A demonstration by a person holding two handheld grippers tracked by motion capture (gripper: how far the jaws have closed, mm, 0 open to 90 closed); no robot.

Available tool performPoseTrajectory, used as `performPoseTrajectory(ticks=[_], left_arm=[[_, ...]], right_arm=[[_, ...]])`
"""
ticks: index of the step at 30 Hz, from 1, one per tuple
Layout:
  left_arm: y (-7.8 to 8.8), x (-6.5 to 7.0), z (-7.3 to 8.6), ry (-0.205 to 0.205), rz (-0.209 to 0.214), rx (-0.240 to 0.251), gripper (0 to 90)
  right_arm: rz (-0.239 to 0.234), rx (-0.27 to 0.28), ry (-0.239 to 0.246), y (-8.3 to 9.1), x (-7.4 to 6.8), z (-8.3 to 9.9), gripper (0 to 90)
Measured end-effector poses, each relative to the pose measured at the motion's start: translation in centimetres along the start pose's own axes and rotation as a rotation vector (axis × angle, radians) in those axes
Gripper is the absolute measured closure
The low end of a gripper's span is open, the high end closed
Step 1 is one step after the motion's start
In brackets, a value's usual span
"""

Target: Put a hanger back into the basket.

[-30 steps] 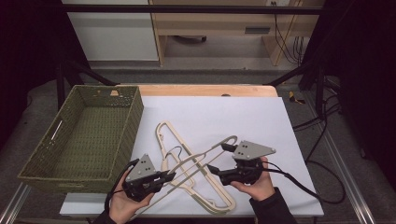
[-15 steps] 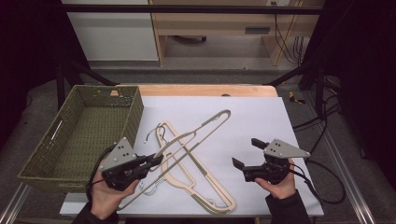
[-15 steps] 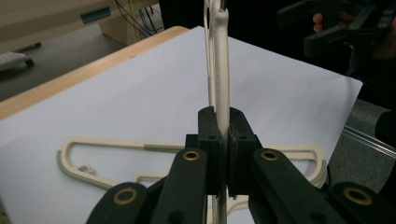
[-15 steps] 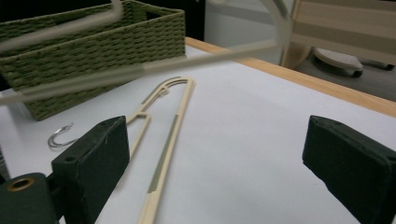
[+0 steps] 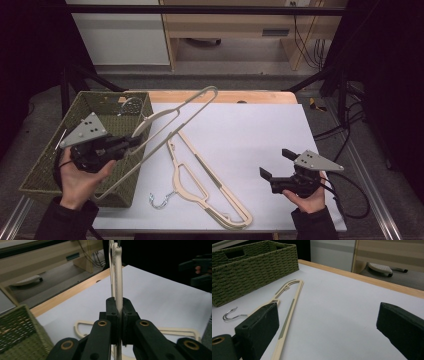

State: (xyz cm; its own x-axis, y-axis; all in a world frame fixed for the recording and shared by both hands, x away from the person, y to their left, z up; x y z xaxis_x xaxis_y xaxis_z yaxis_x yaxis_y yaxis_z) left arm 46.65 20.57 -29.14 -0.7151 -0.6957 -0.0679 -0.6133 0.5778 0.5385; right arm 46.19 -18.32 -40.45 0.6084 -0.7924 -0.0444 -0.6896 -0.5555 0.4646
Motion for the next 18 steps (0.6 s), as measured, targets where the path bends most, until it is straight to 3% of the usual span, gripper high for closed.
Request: performPoseTrajectory(ticks=[10, 18], left_arm=[[1.5, -6.0, 0.4, 0.028, -0.072, -0.003, 86.4], [2.0, -10.9, 2.9, 0.050, -0.137, -0.048, 86.3]], right_arm=[[0.001, -0.009, -0.007, 0.0, 0.3, 0.3, 5.0], [-0.004, -0.021, 0.006, -0.3, 0.3, 0.5, 5.0]])
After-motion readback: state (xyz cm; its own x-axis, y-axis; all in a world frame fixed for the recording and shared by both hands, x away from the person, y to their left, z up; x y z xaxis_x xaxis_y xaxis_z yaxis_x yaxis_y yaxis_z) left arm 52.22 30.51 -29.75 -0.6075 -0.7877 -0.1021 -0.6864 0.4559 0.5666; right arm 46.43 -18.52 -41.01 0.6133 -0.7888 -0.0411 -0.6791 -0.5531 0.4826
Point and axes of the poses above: each handheld gripper's, and its own axes: y roughly backward along the jaws, z roughly out of its underside, x roughly to its right, the point moved 8 cm from there along -y, roughly forward along the jaws, and after that the axes turned 8 degrees about -x, right-handed, at the moved point
